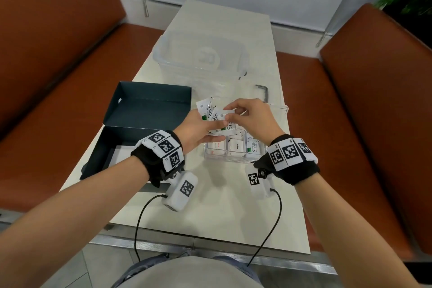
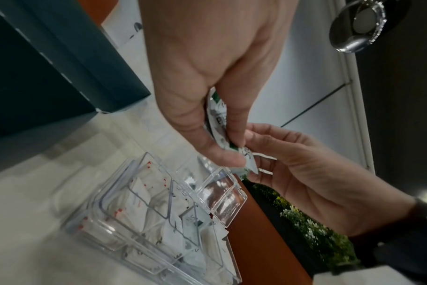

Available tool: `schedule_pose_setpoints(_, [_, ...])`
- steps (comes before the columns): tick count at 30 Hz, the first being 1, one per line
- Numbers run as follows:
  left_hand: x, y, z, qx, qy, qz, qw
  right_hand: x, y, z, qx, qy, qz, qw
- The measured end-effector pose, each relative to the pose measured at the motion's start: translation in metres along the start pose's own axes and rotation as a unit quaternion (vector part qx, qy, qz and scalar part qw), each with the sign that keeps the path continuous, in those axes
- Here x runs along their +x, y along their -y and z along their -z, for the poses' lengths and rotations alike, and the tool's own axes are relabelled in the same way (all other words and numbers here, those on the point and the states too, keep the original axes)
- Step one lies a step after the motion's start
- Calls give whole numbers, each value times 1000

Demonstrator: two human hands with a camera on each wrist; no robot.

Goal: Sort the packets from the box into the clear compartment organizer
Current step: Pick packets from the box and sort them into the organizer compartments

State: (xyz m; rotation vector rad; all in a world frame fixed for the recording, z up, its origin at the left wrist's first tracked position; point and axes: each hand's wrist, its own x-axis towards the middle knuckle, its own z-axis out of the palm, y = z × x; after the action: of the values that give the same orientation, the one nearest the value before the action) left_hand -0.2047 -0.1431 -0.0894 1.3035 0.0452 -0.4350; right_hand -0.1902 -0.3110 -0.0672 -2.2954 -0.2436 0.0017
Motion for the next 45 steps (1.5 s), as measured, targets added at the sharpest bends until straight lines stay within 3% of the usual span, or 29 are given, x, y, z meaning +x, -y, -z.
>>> schedule_pose_setpoints(10, [12,7,-25,23,-11,22,999,-4,-40,36,63,-85,-81,991])
schedule_pose_setpoints(16, [13,14,-26,25,-26,31,999,-8,-82,32,33,-32,-187,981])
schedule_pose_setpoints(20, [11,14,-25,21,-33,32,999,-8,-92,17,-65,-11,-181,981])
schedule_pose_setpoints(26, [7,12,-23,15,-38,31,999,-6,-97,-6,-100,-26,-184,978])
schedule_pose_setpoints(32, [5,8,-21,18,-35,29,999,-13,-93,-15,-184,-14,-137,973])
schedule_pose_setpoints(34, [5,7,-20,13,-33,30,999,-15,-91,-12,-221,-14,-127,967])
schedule_pose_setpoints(39, [7,7,-20,3,-31,34,999,-19,-82,-12,-351,62,-157,921])
schedule_pose_setpoints(45, [11,10,-21,-17,-26,46,998,-20,-79,-13,-360,69,-165,916])
